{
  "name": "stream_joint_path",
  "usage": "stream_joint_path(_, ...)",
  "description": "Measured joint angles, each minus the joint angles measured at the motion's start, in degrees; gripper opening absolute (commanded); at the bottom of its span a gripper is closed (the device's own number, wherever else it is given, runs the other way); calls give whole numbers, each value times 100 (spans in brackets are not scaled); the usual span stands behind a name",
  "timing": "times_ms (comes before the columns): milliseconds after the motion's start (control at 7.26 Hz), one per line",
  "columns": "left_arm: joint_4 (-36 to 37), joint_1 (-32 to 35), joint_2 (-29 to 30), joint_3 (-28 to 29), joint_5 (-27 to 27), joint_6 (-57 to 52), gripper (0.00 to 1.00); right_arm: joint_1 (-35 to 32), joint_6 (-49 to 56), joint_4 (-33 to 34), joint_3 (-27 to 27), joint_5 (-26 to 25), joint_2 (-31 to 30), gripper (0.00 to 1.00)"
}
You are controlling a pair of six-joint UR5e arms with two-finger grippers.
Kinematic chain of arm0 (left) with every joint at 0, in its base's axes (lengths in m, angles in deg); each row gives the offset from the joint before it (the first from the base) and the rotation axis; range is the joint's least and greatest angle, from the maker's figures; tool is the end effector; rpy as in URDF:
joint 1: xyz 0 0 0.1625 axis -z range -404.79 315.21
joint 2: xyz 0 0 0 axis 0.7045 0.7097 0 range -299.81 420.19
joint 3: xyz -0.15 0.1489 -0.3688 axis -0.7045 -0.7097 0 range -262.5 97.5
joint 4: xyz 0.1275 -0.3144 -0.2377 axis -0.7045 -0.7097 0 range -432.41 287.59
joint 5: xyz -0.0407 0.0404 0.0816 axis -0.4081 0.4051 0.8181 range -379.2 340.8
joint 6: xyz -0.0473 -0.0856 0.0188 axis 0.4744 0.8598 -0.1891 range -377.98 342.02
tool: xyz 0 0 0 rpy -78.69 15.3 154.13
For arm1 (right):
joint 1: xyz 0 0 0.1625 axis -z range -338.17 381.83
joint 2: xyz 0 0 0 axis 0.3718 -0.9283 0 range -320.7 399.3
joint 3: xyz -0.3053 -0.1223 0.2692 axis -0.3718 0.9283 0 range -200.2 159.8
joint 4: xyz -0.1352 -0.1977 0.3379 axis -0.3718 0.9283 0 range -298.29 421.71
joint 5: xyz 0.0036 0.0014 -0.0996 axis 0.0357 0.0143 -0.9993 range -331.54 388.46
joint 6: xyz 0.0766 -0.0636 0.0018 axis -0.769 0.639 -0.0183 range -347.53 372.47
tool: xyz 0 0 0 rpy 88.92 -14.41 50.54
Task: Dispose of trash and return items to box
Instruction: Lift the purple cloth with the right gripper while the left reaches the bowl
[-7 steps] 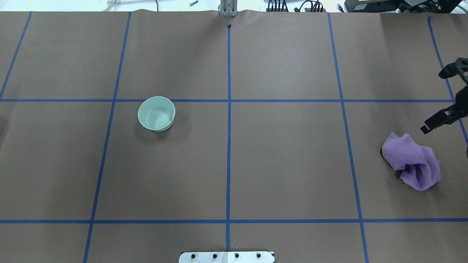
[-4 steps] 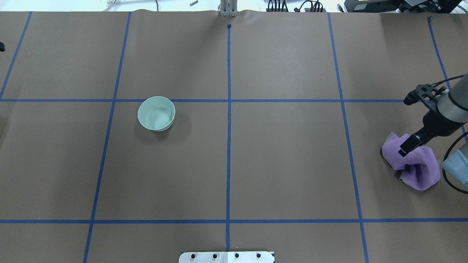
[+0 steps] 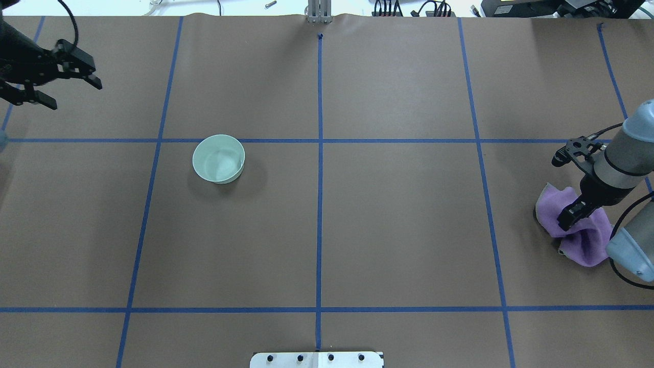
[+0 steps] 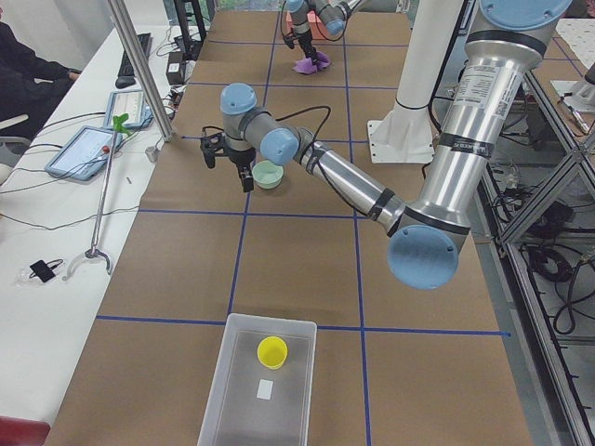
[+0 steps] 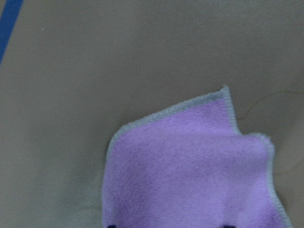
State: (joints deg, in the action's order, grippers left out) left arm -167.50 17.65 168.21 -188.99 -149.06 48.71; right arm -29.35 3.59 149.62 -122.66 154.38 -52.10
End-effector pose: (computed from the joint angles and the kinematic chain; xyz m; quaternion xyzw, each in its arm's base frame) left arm 0.2070 -0.5466 0.3398 -0.0184 0.4516 -0.1875 0.8721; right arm -0.2487 -0.4287 0.5680 -0.0243 -0.3242 -0.2782 0.9038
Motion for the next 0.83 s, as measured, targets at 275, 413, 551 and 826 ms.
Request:
stream_joint_path(275, -592, -748, 118, 249, 487, 638, 98, -192, -39, 44, -244, -96, 2, 0)
stream_joint_path(413, -938, -984, 133, 434, 636, 841, 98, -495, -56, 100, -426, -94, -19, 0)
stream_joint_path(551, -1131, -1194, 165, 546, 781, 1007, 98, -798, -46, 286, -635, -87, -14, 0)
stream_joint_path(826, -1266, -1663, 390, 783, 1191, 1401, 92, -1421, 43, 1179, -1340, -63, 61, 0)
